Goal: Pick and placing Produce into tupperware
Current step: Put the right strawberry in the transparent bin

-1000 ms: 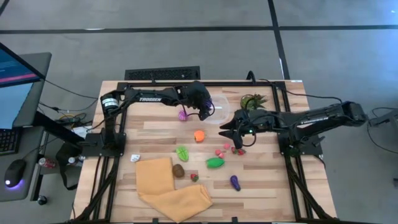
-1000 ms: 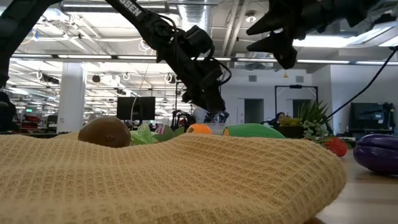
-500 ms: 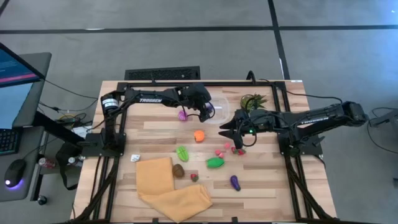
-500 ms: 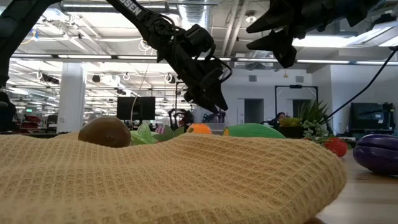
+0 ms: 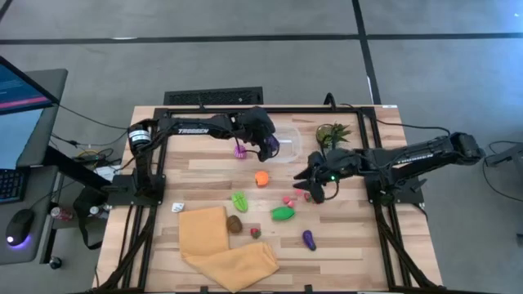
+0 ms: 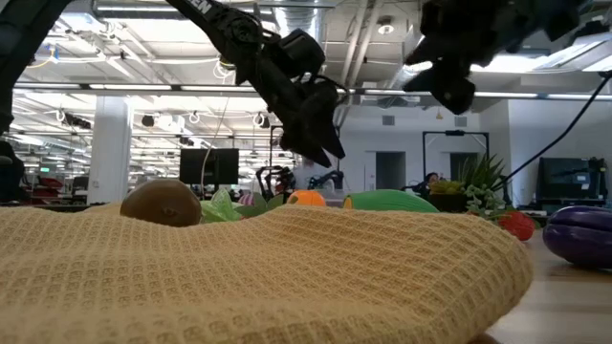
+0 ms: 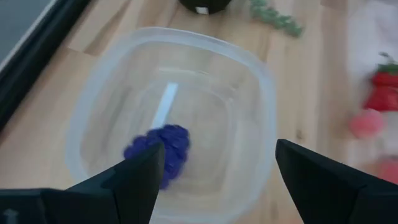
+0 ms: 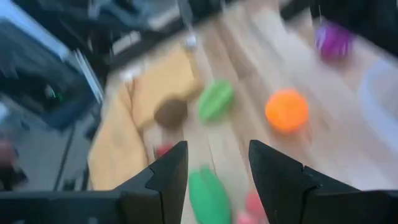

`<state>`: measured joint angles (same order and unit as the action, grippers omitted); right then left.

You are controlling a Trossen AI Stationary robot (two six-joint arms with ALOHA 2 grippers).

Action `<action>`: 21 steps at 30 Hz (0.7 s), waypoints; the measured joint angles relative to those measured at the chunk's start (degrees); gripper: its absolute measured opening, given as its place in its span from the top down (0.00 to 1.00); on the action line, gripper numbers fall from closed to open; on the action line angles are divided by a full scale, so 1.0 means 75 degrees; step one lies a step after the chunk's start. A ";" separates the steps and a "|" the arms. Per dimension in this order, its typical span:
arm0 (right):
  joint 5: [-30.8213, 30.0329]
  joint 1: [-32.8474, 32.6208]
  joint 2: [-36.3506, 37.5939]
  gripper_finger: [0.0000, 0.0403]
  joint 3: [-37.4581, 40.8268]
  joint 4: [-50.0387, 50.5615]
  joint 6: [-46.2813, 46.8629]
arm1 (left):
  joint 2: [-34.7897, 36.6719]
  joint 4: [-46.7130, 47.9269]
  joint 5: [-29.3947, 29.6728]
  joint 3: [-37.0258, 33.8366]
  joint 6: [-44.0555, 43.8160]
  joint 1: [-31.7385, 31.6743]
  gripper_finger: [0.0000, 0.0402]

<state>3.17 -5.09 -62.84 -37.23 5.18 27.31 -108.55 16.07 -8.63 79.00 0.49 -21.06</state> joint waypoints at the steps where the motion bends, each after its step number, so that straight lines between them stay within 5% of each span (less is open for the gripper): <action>1: 0.0001 -0.0088 0.0026 0.52 -0.0001 0.0321 0.0074 | 0.0095 0.0153 -0.0075 0.0000 0.0023 0.0000 0.25; 14: -0.0085 -0.1409 0.0787 0.53 0.0000 0.3774 0.0967 | 0.1690 0.2690 -0.0172 0.0009 0.0441 0.0031 0.25; 21: -0.0934 -0.2224 0.0668 0.56 0.0000 0.4743 0.0495 | 0.2207 0.4183 -0.0150 -0.0175 0.0134 0.0412 0.25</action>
<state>-3.84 -21.77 -57.83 -37.23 40.76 31.03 -91.99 47.44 -9.75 77.69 1.50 -17.97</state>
